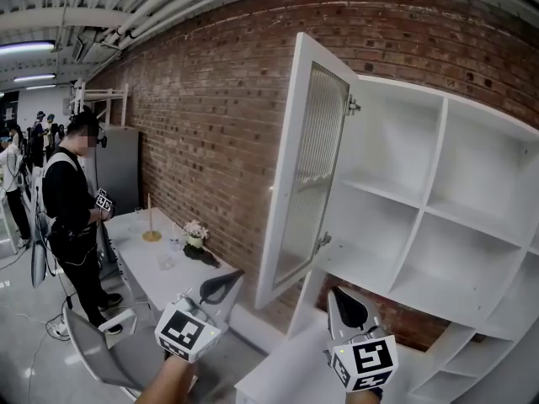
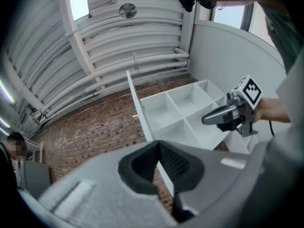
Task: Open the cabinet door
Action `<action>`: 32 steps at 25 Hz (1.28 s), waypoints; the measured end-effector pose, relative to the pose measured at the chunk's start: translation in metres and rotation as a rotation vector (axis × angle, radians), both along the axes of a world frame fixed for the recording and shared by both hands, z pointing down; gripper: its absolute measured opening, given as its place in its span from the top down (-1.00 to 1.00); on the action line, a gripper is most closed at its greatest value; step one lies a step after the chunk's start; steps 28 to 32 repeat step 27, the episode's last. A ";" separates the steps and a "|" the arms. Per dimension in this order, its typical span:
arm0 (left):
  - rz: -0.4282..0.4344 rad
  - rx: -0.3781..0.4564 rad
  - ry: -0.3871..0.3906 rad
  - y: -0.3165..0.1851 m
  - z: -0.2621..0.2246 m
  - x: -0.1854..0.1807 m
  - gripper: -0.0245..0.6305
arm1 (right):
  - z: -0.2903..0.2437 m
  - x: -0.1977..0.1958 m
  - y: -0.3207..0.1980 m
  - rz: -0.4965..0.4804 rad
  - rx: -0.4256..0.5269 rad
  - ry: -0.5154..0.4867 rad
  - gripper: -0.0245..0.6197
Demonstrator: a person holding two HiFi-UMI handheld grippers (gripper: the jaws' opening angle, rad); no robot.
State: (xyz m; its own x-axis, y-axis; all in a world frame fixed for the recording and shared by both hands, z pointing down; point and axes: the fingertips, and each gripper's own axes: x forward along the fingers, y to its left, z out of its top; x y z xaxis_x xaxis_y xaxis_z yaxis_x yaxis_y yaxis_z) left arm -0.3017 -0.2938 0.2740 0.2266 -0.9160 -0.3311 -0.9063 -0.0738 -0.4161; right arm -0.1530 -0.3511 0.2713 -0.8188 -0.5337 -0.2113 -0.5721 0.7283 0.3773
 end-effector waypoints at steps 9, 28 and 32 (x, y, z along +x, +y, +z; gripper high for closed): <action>-0.011 -0.022 0.032 0.006 0.017 -0.012 0.93 | 0.007 -0.013 0.004 -0.020 0.008 0.045 0.91; -0.017 -0.043 0.035 0.008 0.035 -0.022 0.93 | 0.012 -0.024 0.001 -0.021 0.000 0.062 0.91; -0.017 -0.043 0.035 0.008 0.035 -0.022 0.93 | 0.012 -0.024 0.001 -0.021 0.000 0.062 0.91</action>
